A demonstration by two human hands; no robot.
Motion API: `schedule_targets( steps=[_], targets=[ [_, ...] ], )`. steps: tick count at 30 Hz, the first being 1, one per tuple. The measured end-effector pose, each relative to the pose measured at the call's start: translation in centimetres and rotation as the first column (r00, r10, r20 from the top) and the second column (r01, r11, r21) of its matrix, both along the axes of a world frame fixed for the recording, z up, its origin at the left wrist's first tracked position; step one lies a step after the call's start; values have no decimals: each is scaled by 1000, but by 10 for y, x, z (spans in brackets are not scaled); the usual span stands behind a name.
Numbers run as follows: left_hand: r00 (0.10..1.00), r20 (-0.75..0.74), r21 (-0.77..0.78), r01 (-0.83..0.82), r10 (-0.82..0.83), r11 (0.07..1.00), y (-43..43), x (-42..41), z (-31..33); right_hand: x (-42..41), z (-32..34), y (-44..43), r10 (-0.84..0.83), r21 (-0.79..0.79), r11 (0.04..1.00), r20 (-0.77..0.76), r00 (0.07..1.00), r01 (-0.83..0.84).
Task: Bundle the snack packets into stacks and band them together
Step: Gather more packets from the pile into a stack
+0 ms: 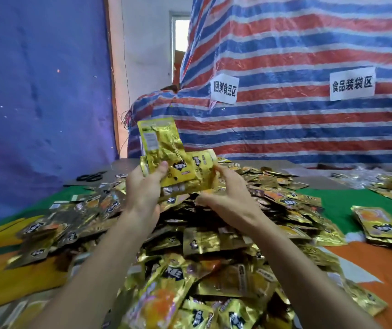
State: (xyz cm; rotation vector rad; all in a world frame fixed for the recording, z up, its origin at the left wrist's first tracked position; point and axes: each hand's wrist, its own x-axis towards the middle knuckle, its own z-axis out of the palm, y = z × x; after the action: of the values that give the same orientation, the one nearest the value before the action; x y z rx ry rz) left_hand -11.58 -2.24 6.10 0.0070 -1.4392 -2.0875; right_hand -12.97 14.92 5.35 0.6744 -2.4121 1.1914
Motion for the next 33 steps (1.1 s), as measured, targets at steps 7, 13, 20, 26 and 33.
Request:
schedule_targets(
  steps=[7,13,20,26,33],
  targets=[
    [924,-59,307,377,-378,874,14,-7,-32,-1,-12,-20,362,-840,538,304,881,68],
    [965,-32,-228,247,-260,942,10,-7,-42,-4,-21,-31,265,-922,357,254,930,150],
    [992,47,-626,122,-119,770,8,3,-40,4,-26,-24,83,-731,683,51,995,-19],
    [997,74,-795,52,11,605,6,13,-32,13,-35,-39,63,-340,931,-208,976,-132],
    [964,2,-566,221,-266,794,9,10,-34,9,-31,-29,263,-530,796,-132,956,-292]
  ],
)
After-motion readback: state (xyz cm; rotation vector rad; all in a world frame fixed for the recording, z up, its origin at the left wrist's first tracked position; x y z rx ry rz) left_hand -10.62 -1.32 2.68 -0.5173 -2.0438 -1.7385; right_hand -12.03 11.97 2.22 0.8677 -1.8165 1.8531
